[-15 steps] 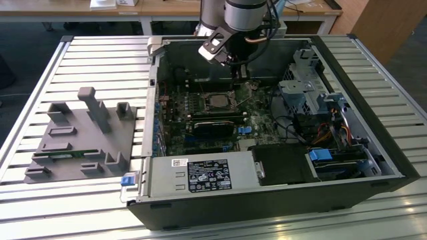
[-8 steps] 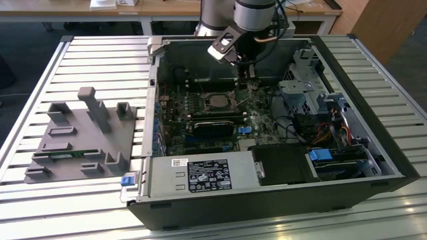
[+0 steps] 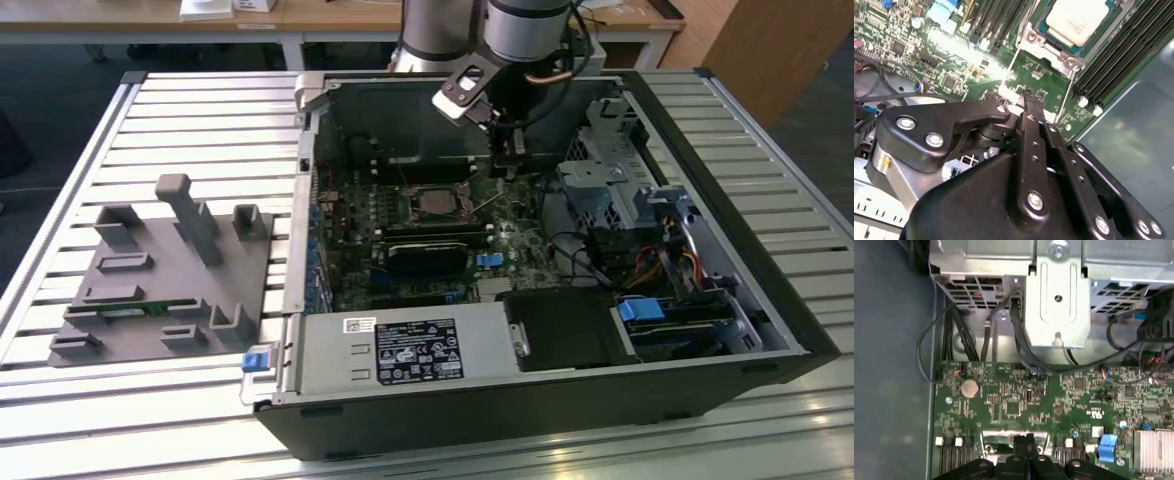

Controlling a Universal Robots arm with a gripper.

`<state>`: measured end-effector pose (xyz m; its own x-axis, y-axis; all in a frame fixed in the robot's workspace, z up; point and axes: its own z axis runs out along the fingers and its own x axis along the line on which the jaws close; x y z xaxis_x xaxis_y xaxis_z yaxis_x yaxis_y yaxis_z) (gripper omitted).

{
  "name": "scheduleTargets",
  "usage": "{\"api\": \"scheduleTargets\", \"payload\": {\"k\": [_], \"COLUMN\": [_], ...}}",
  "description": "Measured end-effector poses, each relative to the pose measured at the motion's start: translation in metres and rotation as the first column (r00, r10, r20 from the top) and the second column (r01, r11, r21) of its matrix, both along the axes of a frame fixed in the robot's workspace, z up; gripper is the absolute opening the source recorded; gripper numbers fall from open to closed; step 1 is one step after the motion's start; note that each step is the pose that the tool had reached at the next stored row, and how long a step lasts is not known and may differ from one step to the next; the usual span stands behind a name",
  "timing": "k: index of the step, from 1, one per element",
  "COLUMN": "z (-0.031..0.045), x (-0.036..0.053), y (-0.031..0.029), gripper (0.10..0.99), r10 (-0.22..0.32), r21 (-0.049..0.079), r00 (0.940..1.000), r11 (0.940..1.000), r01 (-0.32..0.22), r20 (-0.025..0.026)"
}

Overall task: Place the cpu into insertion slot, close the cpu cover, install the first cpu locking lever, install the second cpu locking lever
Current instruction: 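Close the cpu cover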

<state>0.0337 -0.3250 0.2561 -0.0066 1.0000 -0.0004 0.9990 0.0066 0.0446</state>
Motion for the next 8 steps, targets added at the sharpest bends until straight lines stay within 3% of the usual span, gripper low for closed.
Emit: {"api": "scheduleTargets", "payload": {"k": [8], "z": [0.0], "x": [0.0119], "y": [0.0051], "gripper": [0.106], "r10": [0.0], "r21": [0.0], "r00": [1.0], "r11": [1.0], "r01": [0.0], "r20": [-0.0003]}}
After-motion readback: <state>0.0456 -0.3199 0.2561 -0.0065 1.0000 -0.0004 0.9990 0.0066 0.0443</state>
